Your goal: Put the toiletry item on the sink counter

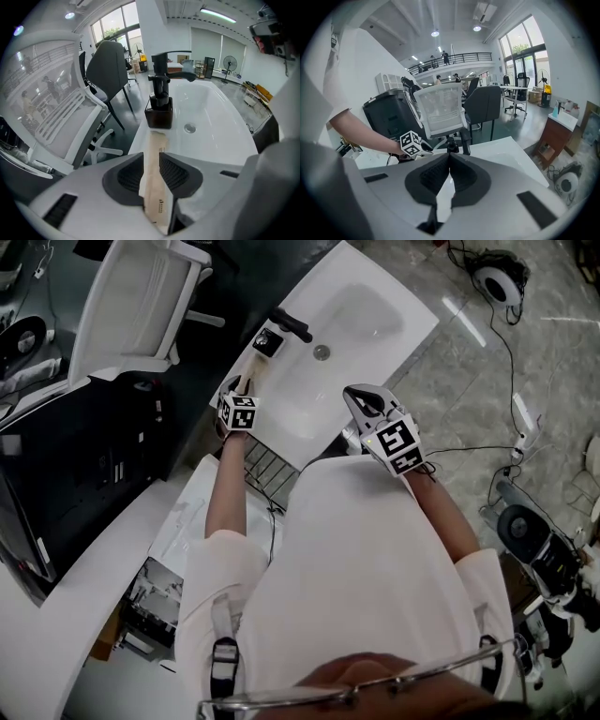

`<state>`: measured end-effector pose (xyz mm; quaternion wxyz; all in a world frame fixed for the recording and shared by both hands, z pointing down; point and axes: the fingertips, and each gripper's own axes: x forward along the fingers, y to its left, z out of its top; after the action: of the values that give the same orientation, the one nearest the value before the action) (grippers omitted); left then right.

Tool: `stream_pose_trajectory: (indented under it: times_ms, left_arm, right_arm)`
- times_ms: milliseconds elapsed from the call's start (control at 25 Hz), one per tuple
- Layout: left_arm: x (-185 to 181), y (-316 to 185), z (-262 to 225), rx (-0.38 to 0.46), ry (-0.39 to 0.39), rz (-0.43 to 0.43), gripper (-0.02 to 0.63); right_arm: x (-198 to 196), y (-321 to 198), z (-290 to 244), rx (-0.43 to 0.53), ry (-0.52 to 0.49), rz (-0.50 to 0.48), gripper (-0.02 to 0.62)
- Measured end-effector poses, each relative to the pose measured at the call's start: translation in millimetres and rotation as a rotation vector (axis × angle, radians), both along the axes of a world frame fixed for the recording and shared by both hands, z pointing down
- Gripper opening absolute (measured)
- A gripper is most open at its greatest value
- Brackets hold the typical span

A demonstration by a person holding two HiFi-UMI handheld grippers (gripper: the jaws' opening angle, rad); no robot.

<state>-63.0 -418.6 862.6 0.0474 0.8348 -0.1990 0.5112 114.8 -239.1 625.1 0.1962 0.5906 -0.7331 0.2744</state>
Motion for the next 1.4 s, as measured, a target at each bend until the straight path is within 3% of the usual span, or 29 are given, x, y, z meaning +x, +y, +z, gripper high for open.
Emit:
stream_pose_trajectory:
  times_ms: [480, 680, 920, 1400]
  left_arm:
    - [-9.5, 27.2, -40.5, 0.033, 0.085, -0.110, 0.091]
    - [-0.2, 41.9, -85.4, 0.056, 0.249, -0.221, 0.090]
    - [7.1, 63.5, -142.4, 0.082, 0.392, -0.317, 0.085]
    - [-3.9, 113.7, -223.4, 0.173, 0.571, -0.493, 0.039]
  right_arm:
    - [4.8, 2.1, -18.6, 0.045, 0.018, -0.083, 0.006]
    - [8.5, 4.9, -24.8, 0.070, 0.026, -0.129, 0.006]
    - [9.7, 3.0, -36.5, 0.092, 0.012, -0.185, 0.006]
    - [7.0, -4.6, -49.2, 0.136, -0.008, -0.340, 0.006]
